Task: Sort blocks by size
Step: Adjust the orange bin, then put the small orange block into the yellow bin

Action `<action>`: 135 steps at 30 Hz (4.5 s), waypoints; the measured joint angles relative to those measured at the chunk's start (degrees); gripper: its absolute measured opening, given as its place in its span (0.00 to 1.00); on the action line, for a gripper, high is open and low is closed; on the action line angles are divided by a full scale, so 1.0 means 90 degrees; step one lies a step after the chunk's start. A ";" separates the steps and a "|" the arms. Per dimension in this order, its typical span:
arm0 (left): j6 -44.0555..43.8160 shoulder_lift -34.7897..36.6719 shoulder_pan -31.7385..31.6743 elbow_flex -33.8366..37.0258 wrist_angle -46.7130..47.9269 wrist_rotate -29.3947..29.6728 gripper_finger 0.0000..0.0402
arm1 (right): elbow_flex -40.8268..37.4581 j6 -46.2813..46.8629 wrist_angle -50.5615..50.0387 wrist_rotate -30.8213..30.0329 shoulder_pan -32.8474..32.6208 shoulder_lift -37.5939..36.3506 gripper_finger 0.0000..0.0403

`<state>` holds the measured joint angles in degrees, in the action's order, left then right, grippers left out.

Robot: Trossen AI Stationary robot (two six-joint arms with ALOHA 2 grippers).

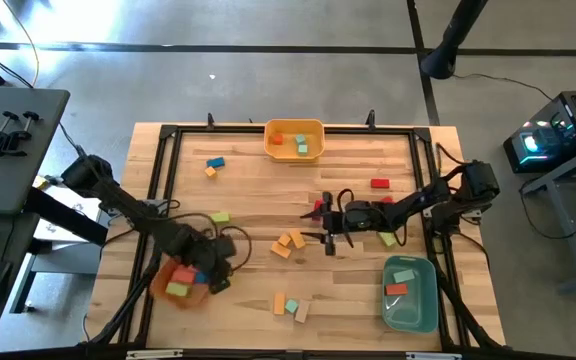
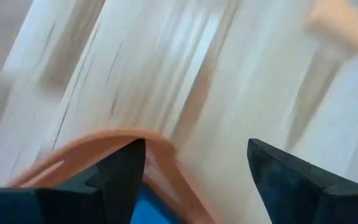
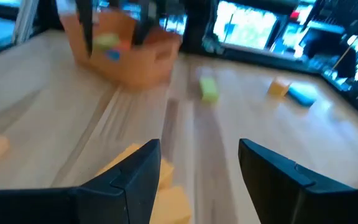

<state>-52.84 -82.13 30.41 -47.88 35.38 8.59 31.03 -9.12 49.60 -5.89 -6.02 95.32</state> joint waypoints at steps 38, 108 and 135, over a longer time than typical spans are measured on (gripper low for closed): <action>-0.2126 0.1985 -0.0741 0.0983 0.2008 0.2929 0.67 | 0.0002 0.0254 -0.0969 -0.0044 -0.0002 -0.1146 0.53; -0.2164 0.2373 -0.1461 0.0674 0.4706 -0.0326 0.12 | 0.0001 0.0417 -0.1061 -0.0032 -0.0002 -0.1141 0.53; 0.3486 0.1753 -0.2340 0.1601 -0.4320 0.1809 0.05 | 0.0000 0.0821 -0.0964 -0.0400 0.0084 -0.1141 0.53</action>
<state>-21.47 -66.35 9.34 -33.48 -3.49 24.87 31.03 -1.74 40.93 -9.49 -5.27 85.05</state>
